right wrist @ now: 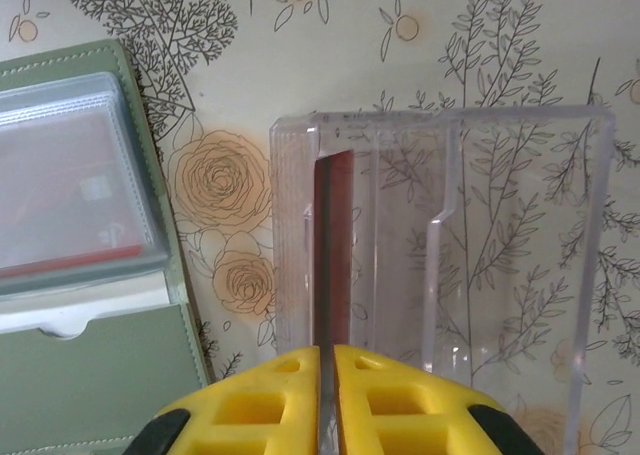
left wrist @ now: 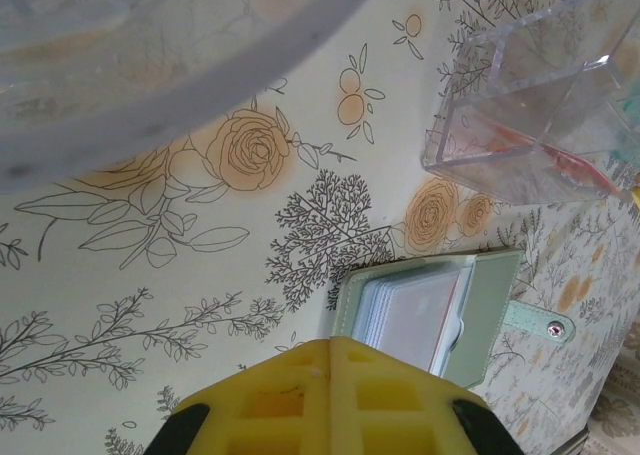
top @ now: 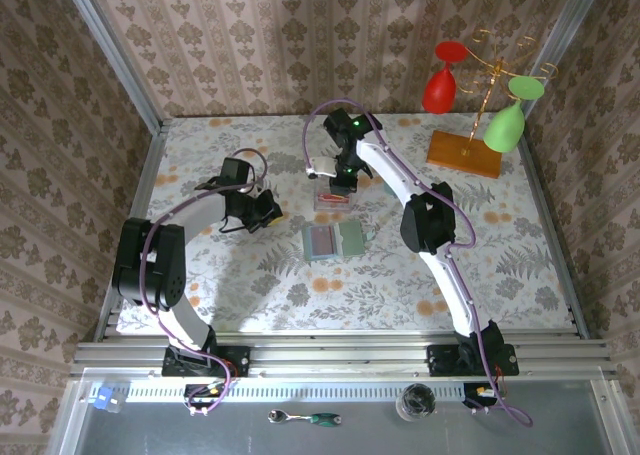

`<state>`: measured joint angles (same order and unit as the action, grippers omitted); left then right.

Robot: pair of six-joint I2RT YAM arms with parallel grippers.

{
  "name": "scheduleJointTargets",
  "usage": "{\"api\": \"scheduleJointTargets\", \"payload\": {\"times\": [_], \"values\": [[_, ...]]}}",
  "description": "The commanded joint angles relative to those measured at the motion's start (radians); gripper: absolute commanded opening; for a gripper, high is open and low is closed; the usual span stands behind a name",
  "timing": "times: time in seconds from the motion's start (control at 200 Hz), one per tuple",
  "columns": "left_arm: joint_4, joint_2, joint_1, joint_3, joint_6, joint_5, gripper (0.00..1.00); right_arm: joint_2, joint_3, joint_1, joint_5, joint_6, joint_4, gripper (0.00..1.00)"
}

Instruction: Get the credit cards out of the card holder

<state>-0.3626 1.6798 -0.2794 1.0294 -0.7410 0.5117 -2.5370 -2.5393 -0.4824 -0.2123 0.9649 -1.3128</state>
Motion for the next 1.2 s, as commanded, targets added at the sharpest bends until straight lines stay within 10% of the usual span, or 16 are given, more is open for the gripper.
{"api": "scheduleJointTargets", "payload": {"times": [0.0,0.285,0.48,0.785,1.195], "values": [[0.015,-0.032,0.008,-0.016,-0.017,0.015,0.01,0.01,0.01,-0.004,0.026,-0.018,0.024,0.13],[0.03,-0.024,0.007,-0.019,-0.019,0.027,0.01,0.048,0.036,-0.005,0.045,-0.051,0.079,0.14],[0.032,-0.02,0.007,-0.015,-0.019,0.033,0.01,0.1,0.106,-0.012,-0.016,-0.06,0.086,0.42],[0.037,-0.025,0.008,-0.023,-0.02,0.039,0.01,0.107,0.165,-0.024,0.046,-0.081,0.155,0.5],[0.038,-0.023,0.009,-0.025,-0.018,0.041,0.01,0.151,0.233,-0.035,0.15,-0.086,0.286,0.43]]}}
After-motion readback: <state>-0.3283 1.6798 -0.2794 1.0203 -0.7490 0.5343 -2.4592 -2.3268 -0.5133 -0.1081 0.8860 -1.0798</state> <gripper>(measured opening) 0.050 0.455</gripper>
